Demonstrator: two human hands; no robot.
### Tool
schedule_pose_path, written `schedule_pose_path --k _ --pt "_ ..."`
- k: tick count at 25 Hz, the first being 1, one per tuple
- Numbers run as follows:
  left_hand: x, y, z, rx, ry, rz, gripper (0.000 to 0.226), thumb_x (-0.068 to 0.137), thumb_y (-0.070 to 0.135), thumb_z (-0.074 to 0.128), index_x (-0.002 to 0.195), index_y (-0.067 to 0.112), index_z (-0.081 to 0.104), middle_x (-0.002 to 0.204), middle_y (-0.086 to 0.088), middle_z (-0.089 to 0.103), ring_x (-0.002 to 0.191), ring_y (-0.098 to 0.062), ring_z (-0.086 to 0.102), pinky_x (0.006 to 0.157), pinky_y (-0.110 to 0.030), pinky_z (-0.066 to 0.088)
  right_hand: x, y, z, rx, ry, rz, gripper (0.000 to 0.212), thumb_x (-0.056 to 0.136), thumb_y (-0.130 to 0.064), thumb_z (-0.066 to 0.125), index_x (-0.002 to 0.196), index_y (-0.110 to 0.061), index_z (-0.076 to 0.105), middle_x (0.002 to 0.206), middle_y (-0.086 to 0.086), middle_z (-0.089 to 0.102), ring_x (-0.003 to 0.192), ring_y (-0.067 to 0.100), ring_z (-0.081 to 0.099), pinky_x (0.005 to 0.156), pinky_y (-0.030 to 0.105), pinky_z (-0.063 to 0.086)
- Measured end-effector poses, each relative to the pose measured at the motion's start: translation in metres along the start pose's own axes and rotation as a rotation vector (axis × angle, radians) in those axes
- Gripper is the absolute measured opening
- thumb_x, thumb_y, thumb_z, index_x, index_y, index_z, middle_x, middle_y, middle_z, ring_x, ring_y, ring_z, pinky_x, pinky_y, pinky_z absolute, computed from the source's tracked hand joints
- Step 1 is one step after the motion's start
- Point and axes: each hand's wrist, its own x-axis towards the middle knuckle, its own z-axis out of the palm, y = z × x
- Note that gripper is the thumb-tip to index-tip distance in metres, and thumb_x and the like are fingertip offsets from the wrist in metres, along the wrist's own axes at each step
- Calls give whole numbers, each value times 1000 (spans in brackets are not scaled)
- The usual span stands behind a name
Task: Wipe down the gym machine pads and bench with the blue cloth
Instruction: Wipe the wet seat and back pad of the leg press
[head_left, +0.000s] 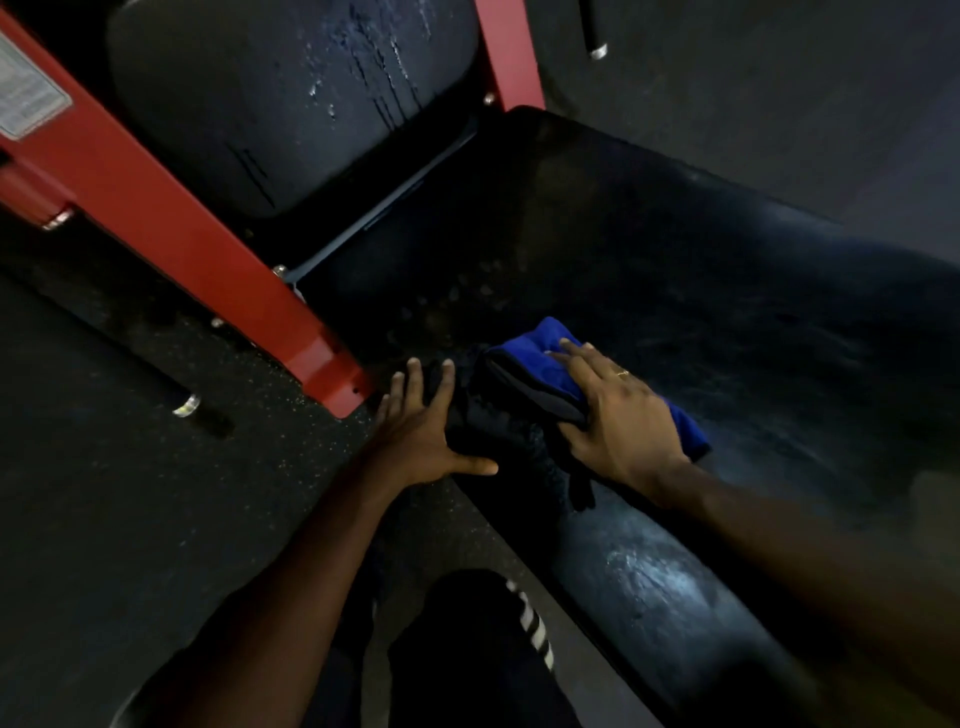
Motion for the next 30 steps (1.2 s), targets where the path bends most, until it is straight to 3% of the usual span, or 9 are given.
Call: schedule_pose_path --k 4,7,13,17,20,23,25,27,30 --pt "8 -4 -3 77 -33 -10 138 62 75 72 152 34 -25 158 -12 -33 149 -33 -19 121 -47 2 32 4 5 -57 5 -75 75 82 -36 62 152 -26 35 158 -7 37 142 19 41 111 35 38" --pt "6 -5 -8 126 -50 6 136 64 75 70 151 36 -27 158 -11 -34 150 -31 -19 121 -43 0 94 -1 10 -90 85 -113 62 87 -42 59 144 -24 40 148 -1 49 120 30 59 93 43 49" --pt "11 1 -10 184 -63 -50 147 49 81 64 150 27 -28 159 -6 -30 150 -27 -16 123 -49 8 165 -8 18 -147 130 -212 48 91 -53 56 135 -35 46 129 4 64 112 34 63 90 40 46" --pt "11 -12 1 85 14 -25 154 34 91 65 157 34 -8 163 3 -18 152 -23 -5 124 -46 13 86 -16 9 -129 58 -398 31 93 -49 60 119 -44 45 114 -3 68 106 25 65 83 32 45" --pt "6 -18 19 -105 138 14 144 52 75 79 158 25 -5 163 3 -19 151 -18 -15 124 -38 2 -4 -15 -2 -91 -83 -544 31 92 -48 60 118 -36 48 106 -19 61 93 2 61 78 28 47" --pt "7 -29 30 -280 178 59 140 47 71 83 159 28 10 166 2 -6 152 -18 -8 125 -40 7 19 -24 9 -104 -34 -573 26 91 -44 63 111 -33 49 99 -21 55 93 6 60 74 30 43" --pt "-1 -34 26 -403 164 134 120 51 64 86 152 29 33 159 6 26 147 -17 25 119 -29 25 73 -41 19 -117 -6 -496 24 91 -41 65 105 -27 51 92 -13 57 92 20 65 71 31 40" --pt "-8 -42 19 -449 187 127 87 78 37 83 149 18 37 146 12 38 133 -7 38 100 -8 32 120 -55 30 -176 5 -447 31 92 -42 64 113 -23 52 100 1 65 99 30 66 72 31 40" --pt "-1 -52 9 -369 313 34 34 97 3 55 131 3 54 128 -7 56 108 -20 55 83 -19 43 103 -53 28 -184 19 -504 29 94 -42 62 115 -25 52 99 -7 65 99 23 66 73 28 38"
